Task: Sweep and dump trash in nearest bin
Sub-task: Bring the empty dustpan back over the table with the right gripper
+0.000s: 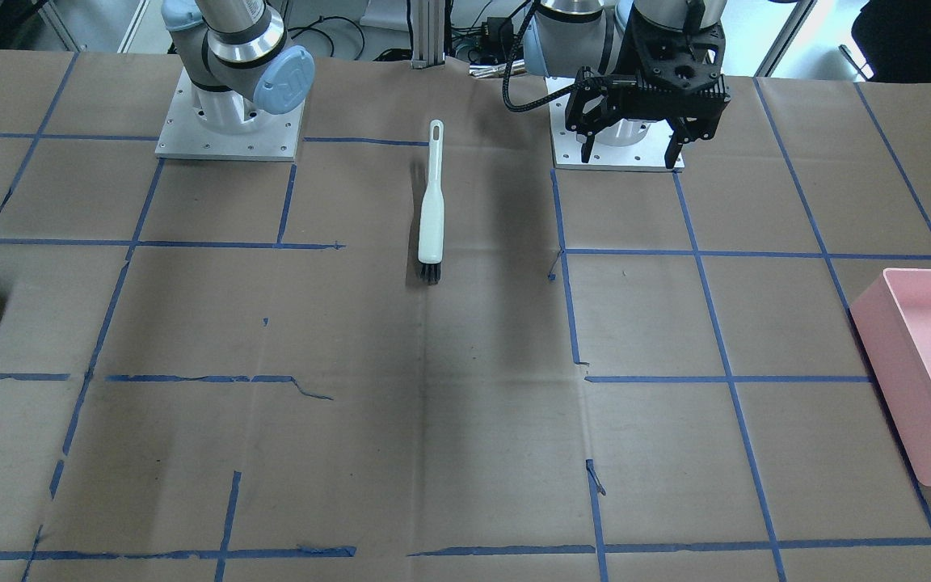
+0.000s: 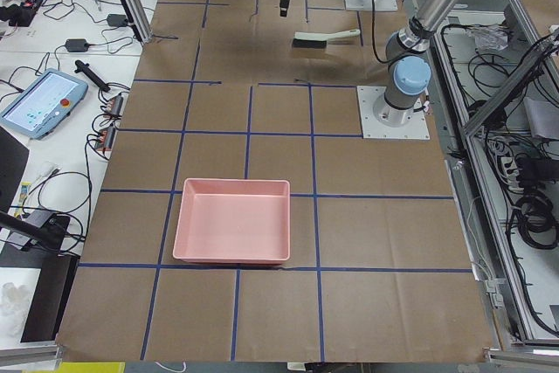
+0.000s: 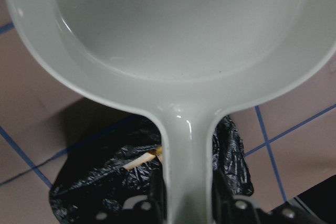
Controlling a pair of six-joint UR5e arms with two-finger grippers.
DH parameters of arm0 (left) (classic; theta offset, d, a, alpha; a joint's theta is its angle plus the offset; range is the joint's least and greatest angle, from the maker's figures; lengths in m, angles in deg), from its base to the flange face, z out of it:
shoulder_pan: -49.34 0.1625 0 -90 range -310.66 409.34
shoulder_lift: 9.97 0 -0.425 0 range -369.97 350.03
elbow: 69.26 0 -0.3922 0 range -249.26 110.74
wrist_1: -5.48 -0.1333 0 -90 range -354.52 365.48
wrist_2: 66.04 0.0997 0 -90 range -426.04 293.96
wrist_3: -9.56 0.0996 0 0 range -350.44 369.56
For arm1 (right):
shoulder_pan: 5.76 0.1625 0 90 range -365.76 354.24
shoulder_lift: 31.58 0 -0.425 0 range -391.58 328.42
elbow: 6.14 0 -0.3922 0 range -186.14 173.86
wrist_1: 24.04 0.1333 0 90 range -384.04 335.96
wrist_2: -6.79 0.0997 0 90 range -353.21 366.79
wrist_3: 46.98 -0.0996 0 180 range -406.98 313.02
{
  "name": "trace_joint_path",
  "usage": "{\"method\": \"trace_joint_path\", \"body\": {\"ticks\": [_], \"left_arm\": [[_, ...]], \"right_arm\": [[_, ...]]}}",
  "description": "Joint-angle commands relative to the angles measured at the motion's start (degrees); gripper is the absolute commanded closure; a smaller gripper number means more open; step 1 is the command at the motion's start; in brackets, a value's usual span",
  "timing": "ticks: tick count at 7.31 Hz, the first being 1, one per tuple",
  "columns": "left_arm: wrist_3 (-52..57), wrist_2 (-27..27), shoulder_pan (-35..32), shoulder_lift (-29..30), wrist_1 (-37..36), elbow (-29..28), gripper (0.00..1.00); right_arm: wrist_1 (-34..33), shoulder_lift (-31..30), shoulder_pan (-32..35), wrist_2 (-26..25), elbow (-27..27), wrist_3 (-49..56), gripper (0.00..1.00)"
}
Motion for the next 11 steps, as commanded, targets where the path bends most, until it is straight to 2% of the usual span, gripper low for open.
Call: {"method": "trace_joint_path", "body": {"ticks": [1, 3, 7, 8, 11], "left_arm": [[0.2, 0.0, 0.0, 0.1, 0.0, 0.0, 0.00], [0.2, 0.0, 0.0, 0.3, -0.1, 0.0, 0.00], [0.2, 0.0, 0.0, 0.6, 0.0, 0.1, 0.00], [0.1, 0.1, 0.0, 0.6, 0.0, 0.1, 0.00], [0.2, 0.0, 0.0, 0.6, 0.0, 0.1, 0.00]], "right_arm": [[5.2, -1.4, 7.1, 0.7, 0.0, -15.2, 0.99], [7.6, -1.0, 14.5, 5.4, 0.2, -34.4, 0.98], [7.5, 2.1, 30.6, 6.7, 0.0, -64.9, 0.98], [7.5, 3.1, 34.2, 9.0, 0.0, -73.7, 0.98], [7.5, 6.1, 42.0, 11.8, 0.1, -91.5, 0.98]]}}
